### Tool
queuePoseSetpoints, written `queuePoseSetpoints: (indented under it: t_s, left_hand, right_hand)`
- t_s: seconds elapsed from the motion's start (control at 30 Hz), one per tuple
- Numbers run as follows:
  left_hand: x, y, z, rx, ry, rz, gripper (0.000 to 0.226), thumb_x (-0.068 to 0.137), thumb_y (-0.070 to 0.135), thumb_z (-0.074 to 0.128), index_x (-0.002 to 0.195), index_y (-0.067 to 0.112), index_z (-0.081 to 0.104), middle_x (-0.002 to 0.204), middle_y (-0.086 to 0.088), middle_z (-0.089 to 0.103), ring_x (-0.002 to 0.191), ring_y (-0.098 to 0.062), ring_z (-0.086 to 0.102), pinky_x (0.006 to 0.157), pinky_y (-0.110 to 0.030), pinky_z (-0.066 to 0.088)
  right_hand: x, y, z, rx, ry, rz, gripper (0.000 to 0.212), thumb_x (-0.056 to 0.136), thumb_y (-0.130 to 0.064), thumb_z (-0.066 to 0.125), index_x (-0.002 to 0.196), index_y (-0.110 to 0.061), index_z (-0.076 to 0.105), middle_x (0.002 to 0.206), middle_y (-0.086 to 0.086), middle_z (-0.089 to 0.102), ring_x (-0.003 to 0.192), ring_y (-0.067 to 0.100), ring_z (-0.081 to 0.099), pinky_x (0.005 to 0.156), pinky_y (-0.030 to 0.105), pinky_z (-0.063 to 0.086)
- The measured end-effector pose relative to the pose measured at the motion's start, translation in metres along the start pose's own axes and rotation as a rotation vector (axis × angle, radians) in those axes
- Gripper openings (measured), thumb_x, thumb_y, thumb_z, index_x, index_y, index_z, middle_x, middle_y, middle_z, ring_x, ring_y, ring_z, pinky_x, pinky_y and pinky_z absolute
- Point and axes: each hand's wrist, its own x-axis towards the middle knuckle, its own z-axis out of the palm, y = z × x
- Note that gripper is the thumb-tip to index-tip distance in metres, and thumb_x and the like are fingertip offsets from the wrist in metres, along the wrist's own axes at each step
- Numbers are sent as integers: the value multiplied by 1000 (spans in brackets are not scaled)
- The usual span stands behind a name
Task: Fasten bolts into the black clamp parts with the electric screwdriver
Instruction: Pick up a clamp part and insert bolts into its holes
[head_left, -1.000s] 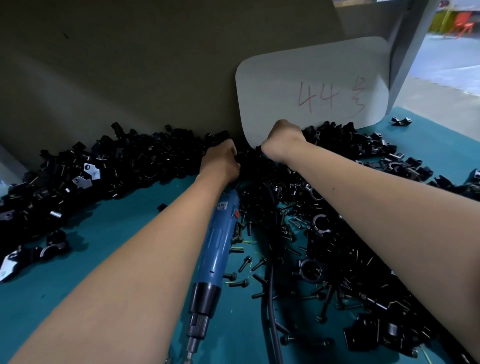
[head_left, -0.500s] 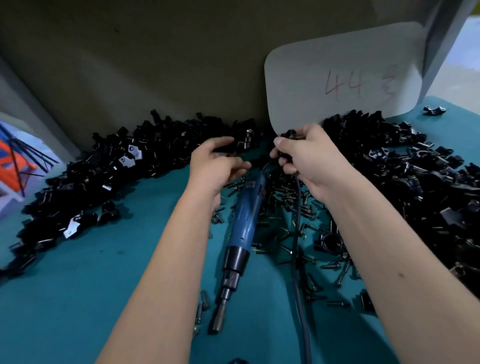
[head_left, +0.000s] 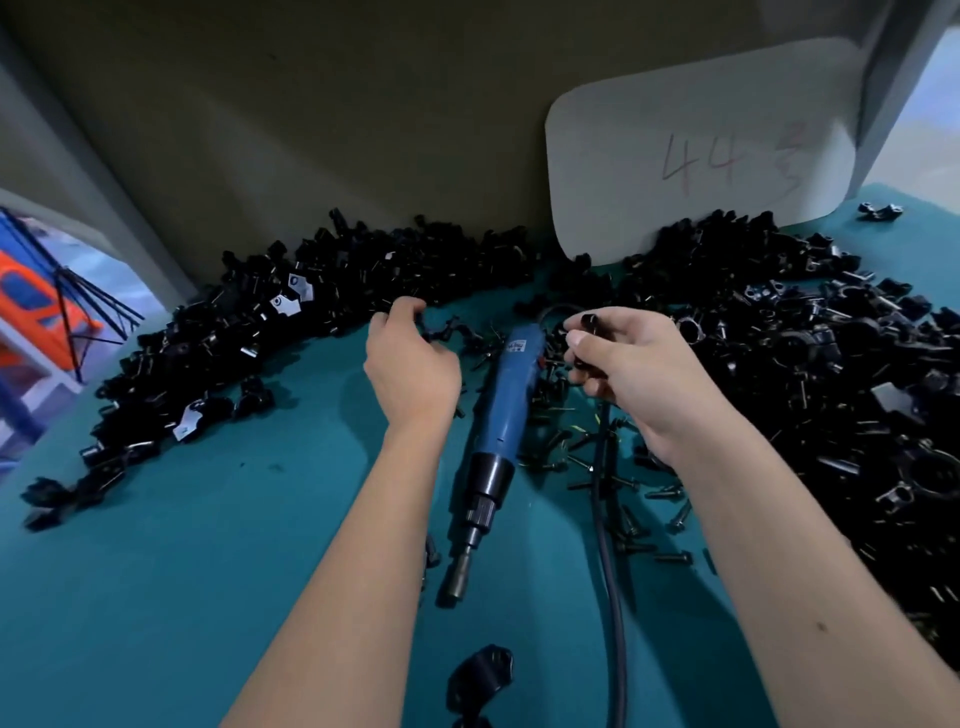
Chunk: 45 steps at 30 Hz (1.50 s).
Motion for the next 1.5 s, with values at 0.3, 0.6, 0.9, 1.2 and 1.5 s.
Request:
queuePoseSetpoints:
  t_s: [0.3,0.6,0.9,1.2,1.5]
  left_hand:
    - [17,-11,-7,-425,20,-305,45,82,-6,72,99,35,66,88,2,68,71,-13,70,58,-17,54]
    - [26,-11,-10,-678,-284,-363,35,94,7,70,127,15,63,102,-7,73,84,-20,79,97,-38,59]
    - [87,-16,10,390,-167,242,47,92,5,55,136,18,62,139,-9,56,128,-33,46,95,-34,44]
    - [100,-13,36,241,-182,-51,12,97,5,48,106,12,47,123,-15,59,93,-31,56,72,-37,44]
    - [96,-17,27,522,-288,14,57,94,19,67,145,29,43,141,-19,36,128,-39,39,76,-34,37]
  right_hand:
    - [3,3,6,-64,-32,-26,30,96,6,52,96,-18,71,74,0,68,64,12,60,51,23,44]
    - [22,-4,42,-152,-41,-20,28,106,-12,49,98,-21,74,70,0,58,68,18,54,66,35,49]
    - [65,-10,78,-342,-61,-95,21,103,-16,54,93,-24,70,80,3,66,69,20,59,66,35,50]
    - [95,-23,107,-609,-129,-218,24,100,-13,65,123,-12,70,117,10,68,90,23,67,64,19,48]
    - [57,-10,75,-380,-58,-197,11,95,-15,69,95,-26,72,98,-3,72,80,21,72,82,41,64]
